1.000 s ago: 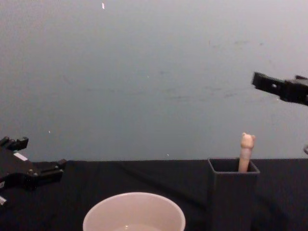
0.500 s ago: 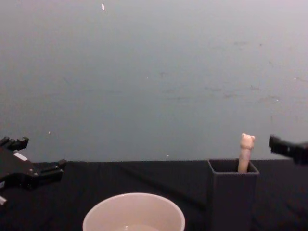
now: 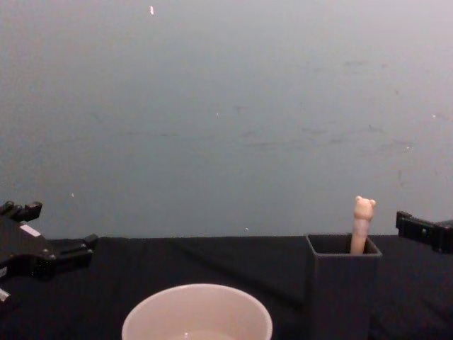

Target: Pick up the stirring spoon with one hand, stir inside the cup, then place it back in its original position.

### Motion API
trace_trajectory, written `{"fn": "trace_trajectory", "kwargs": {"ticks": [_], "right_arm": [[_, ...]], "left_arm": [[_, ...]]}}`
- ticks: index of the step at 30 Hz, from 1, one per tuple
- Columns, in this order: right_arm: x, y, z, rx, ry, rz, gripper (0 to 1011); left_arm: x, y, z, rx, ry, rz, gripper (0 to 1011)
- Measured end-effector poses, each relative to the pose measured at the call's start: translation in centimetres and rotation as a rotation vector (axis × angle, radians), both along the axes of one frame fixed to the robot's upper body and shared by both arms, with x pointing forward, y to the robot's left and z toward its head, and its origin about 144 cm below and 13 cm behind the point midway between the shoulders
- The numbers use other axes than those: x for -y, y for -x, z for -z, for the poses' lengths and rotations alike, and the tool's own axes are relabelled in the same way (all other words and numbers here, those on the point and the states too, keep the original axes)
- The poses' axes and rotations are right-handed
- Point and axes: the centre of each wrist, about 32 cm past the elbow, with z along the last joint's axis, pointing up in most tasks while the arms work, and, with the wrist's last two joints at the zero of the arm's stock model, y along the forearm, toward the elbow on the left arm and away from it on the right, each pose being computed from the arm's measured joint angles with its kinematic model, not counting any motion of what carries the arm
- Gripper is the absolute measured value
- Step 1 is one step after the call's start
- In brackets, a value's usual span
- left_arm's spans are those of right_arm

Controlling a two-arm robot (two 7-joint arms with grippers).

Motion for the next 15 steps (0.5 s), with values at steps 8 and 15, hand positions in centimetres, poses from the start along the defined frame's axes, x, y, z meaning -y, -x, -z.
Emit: {"fn": "trace_trajectory", "kwargs": {"ticks": [8, 15], "right_arm": [[-0.01, 0.01, -0.02, 0.001, 0.001, -0.002, 1003], [-0.02, 0.01, -0.04, 0.002, 0.001, -0.003, 1003]], "left_arm": [[0.0, 0.0, 0.0, 0.0, 0.0, 0.0, 1001], [0.0, 0.0, 0.0, 0.0, 0.0, 0.0, 1001]]}}
